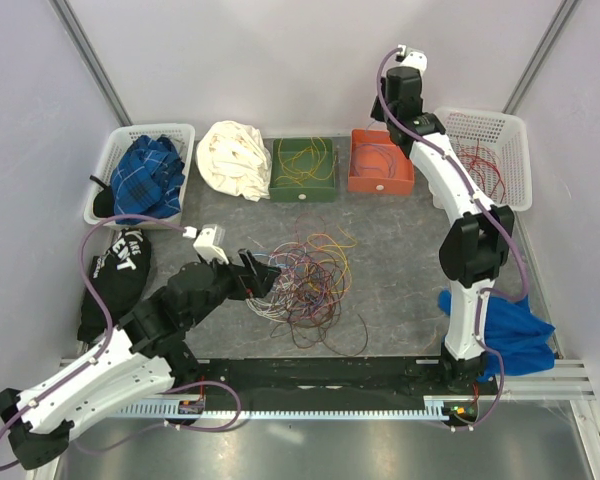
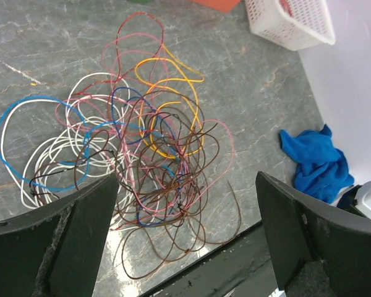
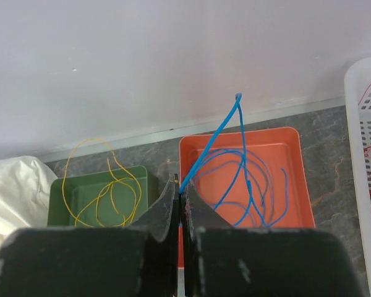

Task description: Untangle the cables

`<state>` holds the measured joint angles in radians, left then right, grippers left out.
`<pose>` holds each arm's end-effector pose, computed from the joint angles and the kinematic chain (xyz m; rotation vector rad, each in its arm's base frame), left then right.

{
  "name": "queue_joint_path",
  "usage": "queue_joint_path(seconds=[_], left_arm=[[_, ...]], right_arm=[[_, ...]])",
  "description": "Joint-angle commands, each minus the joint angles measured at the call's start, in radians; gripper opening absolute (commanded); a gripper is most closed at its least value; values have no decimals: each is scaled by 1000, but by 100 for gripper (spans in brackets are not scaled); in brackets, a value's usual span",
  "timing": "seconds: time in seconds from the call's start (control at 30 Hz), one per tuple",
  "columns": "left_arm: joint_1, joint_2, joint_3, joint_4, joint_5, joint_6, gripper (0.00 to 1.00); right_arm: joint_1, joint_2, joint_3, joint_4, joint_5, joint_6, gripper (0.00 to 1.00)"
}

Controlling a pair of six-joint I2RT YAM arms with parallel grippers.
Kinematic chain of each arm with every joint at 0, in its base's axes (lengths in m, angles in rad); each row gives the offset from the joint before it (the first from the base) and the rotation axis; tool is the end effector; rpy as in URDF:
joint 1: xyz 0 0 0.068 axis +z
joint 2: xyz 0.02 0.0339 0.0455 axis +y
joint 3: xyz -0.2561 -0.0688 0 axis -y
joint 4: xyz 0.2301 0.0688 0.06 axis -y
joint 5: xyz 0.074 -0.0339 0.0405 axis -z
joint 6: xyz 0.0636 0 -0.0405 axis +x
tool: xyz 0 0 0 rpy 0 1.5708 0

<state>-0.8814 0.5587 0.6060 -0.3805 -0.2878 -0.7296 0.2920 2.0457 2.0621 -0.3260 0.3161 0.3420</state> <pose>0.1141 -0.1100 0.2759 -0.0532 1.9748 -0.8119 0.4790 0.1233 0.3641 0.2621 1.8485 0.1412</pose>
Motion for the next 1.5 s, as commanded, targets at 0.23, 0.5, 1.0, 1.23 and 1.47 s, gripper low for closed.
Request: queue_joint_path(seconds=[0.23,0.5,1.0,1.23,1.47], left_arm=[[-2,155,34,34,-25,-7,100],[-2,150,26,34,-13,-48,100],[-2,95,-25,11,1,-114,100],[-1,138,-40,14,-122,-123,100],[56,381,69,-23,-114,-152,100]], right_arm=[[-21,35,87,2,-22,21,78],[94,-223,-165,48,-35,22,82],[507,-703,-1106,271,-118,137,75],[630,-699,-1244,352,-39,126,80],[636,-544,-1296,438,-28,106,74]])
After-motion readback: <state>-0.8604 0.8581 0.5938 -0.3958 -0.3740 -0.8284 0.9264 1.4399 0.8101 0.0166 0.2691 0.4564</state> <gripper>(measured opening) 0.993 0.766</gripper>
